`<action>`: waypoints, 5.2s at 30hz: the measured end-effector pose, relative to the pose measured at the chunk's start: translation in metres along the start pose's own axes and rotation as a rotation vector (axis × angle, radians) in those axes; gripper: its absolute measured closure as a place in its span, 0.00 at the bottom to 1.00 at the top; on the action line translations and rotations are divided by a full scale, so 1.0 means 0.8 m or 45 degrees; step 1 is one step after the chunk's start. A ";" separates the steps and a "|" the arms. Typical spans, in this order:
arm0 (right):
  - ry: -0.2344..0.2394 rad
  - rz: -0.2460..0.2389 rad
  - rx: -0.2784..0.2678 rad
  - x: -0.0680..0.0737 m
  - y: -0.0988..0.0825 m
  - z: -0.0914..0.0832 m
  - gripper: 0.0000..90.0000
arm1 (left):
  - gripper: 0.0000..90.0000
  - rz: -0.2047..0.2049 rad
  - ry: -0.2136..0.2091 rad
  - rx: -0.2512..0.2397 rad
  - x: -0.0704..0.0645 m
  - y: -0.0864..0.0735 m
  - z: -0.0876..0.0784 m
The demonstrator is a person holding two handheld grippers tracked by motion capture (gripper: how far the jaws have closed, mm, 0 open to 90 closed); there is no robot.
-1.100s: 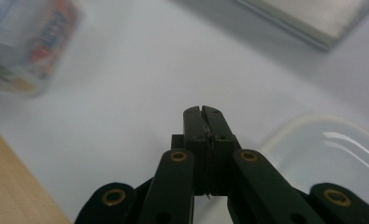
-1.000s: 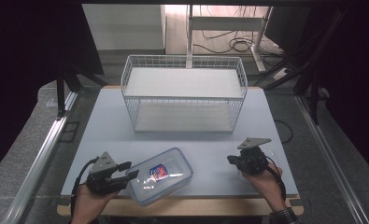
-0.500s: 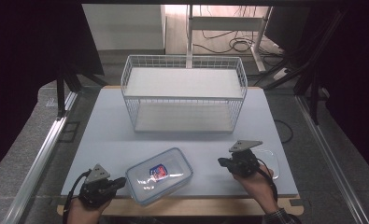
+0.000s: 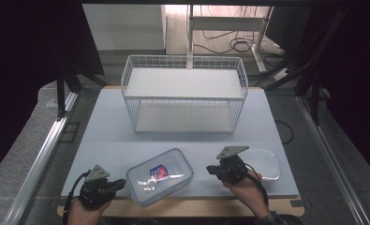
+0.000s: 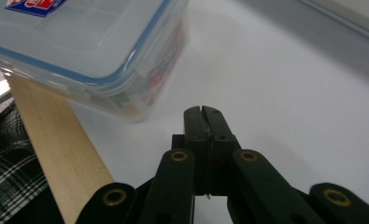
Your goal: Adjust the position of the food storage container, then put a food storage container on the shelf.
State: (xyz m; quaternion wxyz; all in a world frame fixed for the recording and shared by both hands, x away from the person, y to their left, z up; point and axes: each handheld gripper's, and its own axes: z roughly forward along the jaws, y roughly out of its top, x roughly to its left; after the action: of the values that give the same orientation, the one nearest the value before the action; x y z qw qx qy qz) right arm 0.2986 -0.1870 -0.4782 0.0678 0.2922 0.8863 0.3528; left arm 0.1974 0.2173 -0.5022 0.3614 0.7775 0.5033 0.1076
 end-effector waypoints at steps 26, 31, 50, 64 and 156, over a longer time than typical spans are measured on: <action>0.001 0.064 0.049 -0.002 -0.010 0.015 0.99 | 0.98 0.055 -0.036 0.062 -0.006 0.067 0.076; -0.037 0.093 0.062 -0.009 -0.014 0.012 0.99 | 0.98 0.068 -0.044 0.069 -0.005 0.089 0.096; -0.117 0.101 0.053 -0.021 -0.017 -0.008 0.90 | 0.58 0.129 -0.109 0.029 0.015 0.107 0.086; -0.168 0.117 -0.055 -0.032 -0.013 -0.025 0.47 | 0.11 0.135 -0.188 -0.074 0.023 0.097 0.076; 0.245 0.457 -0.234 -0.040 0.001 -0.028 0.59 | 0.55 -0.103 -0.575 -0.152 -0.002 0.104 0.074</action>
State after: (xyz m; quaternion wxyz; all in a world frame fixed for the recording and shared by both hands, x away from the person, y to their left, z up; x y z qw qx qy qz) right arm 0.3177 -0.2181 -0.4638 -0.0547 0.4029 0.7866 0.4646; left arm 0.2869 0.1697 -0.4888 0.5142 0.7383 0.4330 -0.0540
